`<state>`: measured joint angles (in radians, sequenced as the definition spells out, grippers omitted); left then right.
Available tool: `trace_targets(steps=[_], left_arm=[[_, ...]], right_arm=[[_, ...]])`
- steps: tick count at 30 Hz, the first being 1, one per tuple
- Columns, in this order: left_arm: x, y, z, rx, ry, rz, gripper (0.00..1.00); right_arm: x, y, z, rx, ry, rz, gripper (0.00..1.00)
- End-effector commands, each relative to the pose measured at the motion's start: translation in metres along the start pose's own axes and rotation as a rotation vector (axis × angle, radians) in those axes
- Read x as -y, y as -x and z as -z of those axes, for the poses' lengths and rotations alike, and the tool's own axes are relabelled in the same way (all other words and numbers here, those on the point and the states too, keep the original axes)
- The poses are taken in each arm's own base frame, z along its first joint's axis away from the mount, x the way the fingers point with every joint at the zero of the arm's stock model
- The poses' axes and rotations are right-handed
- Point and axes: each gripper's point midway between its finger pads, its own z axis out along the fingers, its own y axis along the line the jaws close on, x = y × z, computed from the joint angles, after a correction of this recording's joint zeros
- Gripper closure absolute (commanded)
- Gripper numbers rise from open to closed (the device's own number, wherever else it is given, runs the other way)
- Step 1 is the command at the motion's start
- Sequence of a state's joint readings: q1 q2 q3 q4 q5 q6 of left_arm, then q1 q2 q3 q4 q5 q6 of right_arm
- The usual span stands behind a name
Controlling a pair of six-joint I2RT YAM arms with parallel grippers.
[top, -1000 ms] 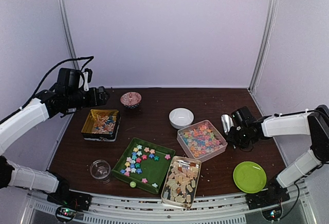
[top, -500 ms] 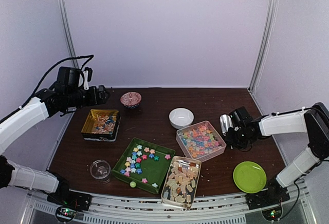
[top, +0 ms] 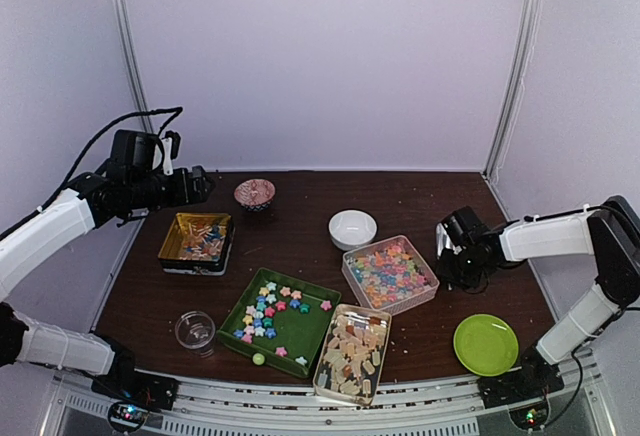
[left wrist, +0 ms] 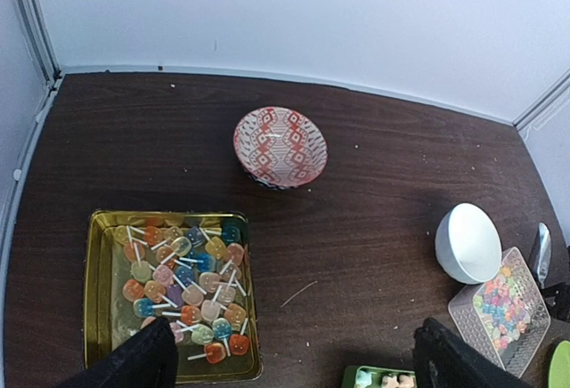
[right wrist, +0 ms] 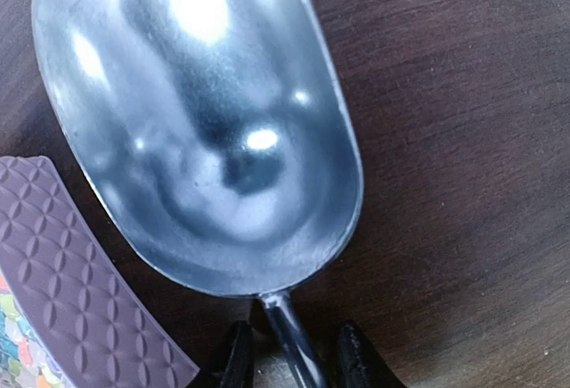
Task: Pack the candies
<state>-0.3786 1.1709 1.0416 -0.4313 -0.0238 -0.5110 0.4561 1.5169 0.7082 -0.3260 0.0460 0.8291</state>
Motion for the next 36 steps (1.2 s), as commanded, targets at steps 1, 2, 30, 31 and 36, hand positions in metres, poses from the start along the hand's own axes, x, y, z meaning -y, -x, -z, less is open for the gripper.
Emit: trace_targets(steps=[1,2,30,31,36], left_arm=[[0.004,0.014,0.004,0.028,-0.015,0.01,0.06],[0.004,0.014,0.003,0.026,-0.015,0.01,0.06],[0.004,0.01,0.0,0.012,-0.015,0.012,0.06],[0.003,0.01,-0.001,0.012,-0.013,0.013,0.06],[0.002,0.01,-0.001,0.01,-0.007,0.011,0.06]], right_arm=[[0.012,-0.012,-0.001,-0.047,-0.067,0.065,0.68],[0.012,-0.013,0.0,-0.051,-0.069,0.072,0.68],[0.012,-0.008,0.007,-0.016,-0.058,0.088,1.0],[0.012,-0.006,0.01,-0.007,-0.061,0.091,1.0],[0.01,0.013,0.033,0.055,-0.077,0.127,1.0]])
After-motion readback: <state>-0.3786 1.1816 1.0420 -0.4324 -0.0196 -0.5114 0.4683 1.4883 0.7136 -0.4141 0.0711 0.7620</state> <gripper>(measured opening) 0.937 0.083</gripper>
